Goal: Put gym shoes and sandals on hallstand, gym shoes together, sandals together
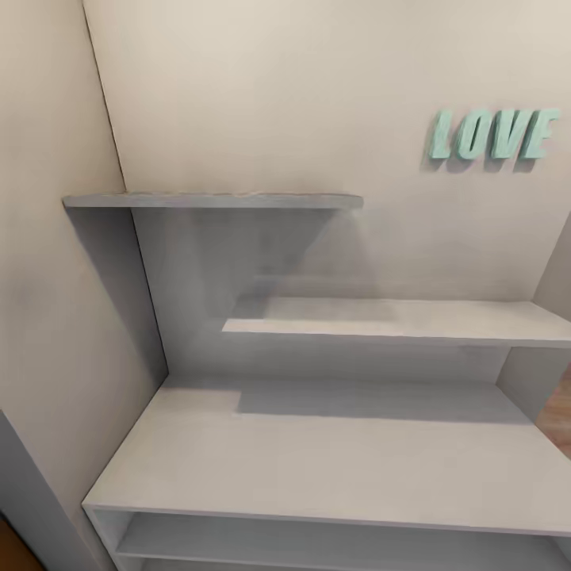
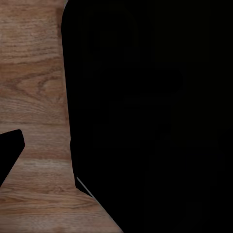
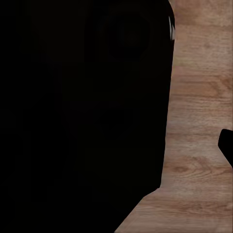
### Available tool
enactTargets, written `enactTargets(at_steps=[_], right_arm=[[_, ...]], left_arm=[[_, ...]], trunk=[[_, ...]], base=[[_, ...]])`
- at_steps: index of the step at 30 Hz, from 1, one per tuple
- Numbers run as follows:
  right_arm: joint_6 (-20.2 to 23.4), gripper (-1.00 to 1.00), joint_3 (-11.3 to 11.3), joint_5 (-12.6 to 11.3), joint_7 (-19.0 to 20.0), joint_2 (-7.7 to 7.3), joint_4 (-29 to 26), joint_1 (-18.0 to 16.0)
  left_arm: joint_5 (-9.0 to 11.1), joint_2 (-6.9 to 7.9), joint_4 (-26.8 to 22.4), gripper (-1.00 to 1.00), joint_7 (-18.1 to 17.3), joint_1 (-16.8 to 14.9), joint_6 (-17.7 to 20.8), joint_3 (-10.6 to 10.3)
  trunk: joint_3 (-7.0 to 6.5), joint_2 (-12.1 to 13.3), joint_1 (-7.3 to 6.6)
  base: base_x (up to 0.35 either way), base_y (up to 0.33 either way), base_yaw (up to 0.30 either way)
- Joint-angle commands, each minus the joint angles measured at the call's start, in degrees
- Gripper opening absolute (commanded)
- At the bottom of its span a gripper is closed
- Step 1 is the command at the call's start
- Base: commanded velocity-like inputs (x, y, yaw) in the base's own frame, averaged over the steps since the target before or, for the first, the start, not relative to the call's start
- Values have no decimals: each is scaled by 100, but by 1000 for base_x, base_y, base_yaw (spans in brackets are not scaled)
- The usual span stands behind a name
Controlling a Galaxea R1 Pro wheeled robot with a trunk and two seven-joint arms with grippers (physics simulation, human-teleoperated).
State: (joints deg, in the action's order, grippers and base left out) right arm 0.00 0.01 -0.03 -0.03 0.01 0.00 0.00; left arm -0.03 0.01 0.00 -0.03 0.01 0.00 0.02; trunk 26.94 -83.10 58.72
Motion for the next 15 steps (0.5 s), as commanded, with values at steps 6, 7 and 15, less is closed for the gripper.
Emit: enactTargets(at_steps=[6,7,15], right_arm=[[-39,100,-1,4,21,-70,-115,-88],[-39,100,-1,4,21,-70,-115,-88],[-39,100,-1,4,21,-70,-115,-88]], left_arm=[[74,82,-31,100,-8,-14,-35,31],[74,82,-31,100,-8,-14,-35,31],[74,82,-31,100,-8,-14,-35,31]], trunk=[[-1,2,1],[-1,2,1],[-1,2,1]], base=[[0,0,0],[0,0,0],[0,0,0]])
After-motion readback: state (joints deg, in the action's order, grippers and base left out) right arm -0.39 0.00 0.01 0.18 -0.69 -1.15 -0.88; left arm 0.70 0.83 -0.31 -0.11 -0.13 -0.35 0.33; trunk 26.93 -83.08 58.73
